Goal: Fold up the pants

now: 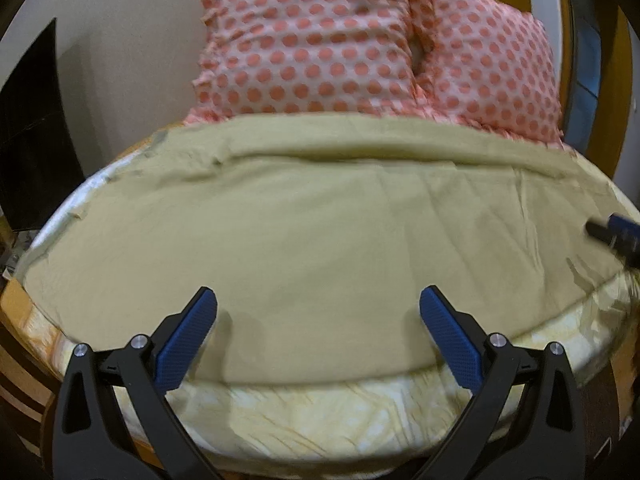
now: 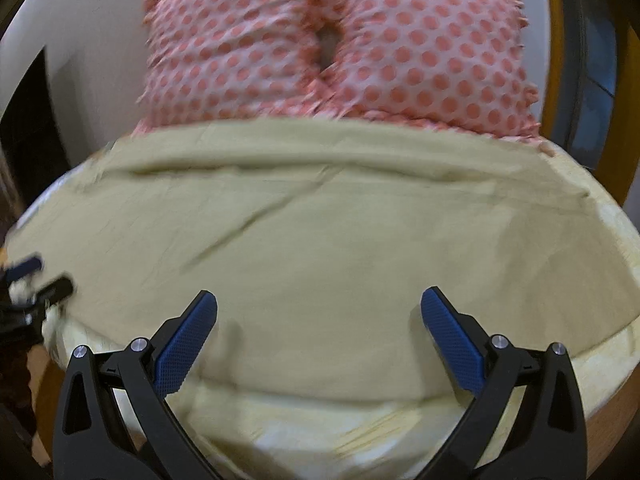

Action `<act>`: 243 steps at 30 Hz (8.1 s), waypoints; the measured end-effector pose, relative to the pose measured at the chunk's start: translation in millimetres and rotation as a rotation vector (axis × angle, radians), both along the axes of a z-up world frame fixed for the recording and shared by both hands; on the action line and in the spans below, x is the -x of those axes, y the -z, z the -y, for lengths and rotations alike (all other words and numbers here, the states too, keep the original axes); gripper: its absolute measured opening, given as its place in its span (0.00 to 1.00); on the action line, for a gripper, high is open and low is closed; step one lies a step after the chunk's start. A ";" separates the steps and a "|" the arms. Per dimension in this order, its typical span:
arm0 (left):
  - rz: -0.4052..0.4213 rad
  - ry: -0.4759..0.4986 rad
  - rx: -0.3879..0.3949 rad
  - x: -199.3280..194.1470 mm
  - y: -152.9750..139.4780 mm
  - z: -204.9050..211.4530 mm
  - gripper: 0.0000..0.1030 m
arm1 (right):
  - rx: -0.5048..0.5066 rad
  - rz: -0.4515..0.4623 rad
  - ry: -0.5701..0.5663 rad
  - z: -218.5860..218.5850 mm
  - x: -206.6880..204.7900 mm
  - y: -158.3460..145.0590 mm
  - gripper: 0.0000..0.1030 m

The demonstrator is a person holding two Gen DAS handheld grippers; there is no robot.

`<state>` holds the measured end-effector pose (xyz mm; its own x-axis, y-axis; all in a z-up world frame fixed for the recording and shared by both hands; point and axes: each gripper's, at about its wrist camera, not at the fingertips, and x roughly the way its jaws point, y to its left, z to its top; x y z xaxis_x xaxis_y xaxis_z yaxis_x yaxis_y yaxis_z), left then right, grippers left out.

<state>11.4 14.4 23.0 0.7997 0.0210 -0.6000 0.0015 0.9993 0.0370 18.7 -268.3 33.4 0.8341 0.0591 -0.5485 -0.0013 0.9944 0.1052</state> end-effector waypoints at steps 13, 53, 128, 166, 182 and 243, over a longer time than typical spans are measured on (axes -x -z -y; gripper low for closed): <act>-0.052 -0.236 0.113 -110.0 -34.1 -56.7 0.98 | -0.298 -0.292 0.665 223.0 -244.4 -5.2 0.77; 0.028 -0.141 0.318 -105.4 -66.5 -95.7 0.98 | -0.880 0.037 0.518 221.8 13.9 65.3 0.52; -0.062 -0.259 0.434 47.5 -18.0 -126.6 0.32 | -0.703 0.111 0.539 235.0 99.2 74.0 0.61; 0.052 -0.497 0.384 57.6 -14.0 -205.2 0.79 | -0.067 0.002 -0.714 -151.0 -11.5 15.1 0.53; -0.008 -0.509 0.559 30.0 -9.6 -230.2 0.79 | 0.005 -0.106 -0.529 -146.4 -48.2 32.7 0.67; -0.397 0.317 0.385 -170.3 -18.2 -26.2 0.06 | -0.603 -0.226 -0.423 61.5 -133.3 39.4 0.13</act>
<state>181.7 40.6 41.2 0.4467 -0.4562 -0.7696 0.2387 0.8898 -0.3889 152.0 -329.8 -6.0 0.5455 0.6911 -0.4742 -0.2829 0.6844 0.6720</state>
